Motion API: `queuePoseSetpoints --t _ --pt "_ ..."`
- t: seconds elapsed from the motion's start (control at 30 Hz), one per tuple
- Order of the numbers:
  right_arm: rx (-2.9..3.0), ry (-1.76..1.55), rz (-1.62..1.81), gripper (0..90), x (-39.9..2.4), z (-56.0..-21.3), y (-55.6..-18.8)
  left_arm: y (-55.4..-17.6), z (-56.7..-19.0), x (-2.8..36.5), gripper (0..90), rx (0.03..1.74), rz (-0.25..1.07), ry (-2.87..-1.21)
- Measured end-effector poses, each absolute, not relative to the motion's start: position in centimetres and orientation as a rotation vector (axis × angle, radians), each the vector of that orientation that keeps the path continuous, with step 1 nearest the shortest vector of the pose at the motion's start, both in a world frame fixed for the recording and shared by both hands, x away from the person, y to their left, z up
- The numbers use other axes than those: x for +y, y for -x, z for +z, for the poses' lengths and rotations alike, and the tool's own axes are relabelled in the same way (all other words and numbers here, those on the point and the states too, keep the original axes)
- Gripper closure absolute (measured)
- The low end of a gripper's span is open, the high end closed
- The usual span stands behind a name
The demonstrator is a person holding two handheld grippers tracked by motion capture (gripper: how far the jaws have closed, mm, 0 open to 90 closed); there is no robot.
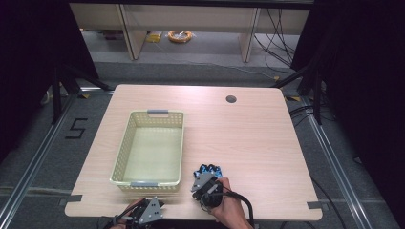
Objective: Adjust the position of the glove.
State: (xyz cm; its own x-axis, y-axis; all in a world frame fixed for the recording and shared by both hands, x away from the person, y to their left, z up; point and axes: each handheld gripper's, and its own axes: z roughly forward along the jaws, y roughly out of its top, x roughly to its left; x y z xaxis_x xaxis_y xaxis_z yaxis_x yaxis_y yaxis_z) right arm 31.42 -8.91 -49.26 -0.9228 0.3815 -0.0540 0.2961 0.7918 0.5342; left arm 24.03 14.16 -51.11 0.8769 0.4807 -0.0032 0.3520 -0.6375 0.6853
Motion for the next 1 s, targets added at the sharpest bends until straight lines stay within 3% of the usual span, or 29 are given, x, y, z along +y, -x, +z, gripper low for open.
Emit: queuePoseSetpoints --t 1.0 --pt "2.700 -0.896 0.719 90.0 -18.9 -49.1 -32.4 -24.0 -51.0 14.2 16.6 0.586 0.250 -2.339"
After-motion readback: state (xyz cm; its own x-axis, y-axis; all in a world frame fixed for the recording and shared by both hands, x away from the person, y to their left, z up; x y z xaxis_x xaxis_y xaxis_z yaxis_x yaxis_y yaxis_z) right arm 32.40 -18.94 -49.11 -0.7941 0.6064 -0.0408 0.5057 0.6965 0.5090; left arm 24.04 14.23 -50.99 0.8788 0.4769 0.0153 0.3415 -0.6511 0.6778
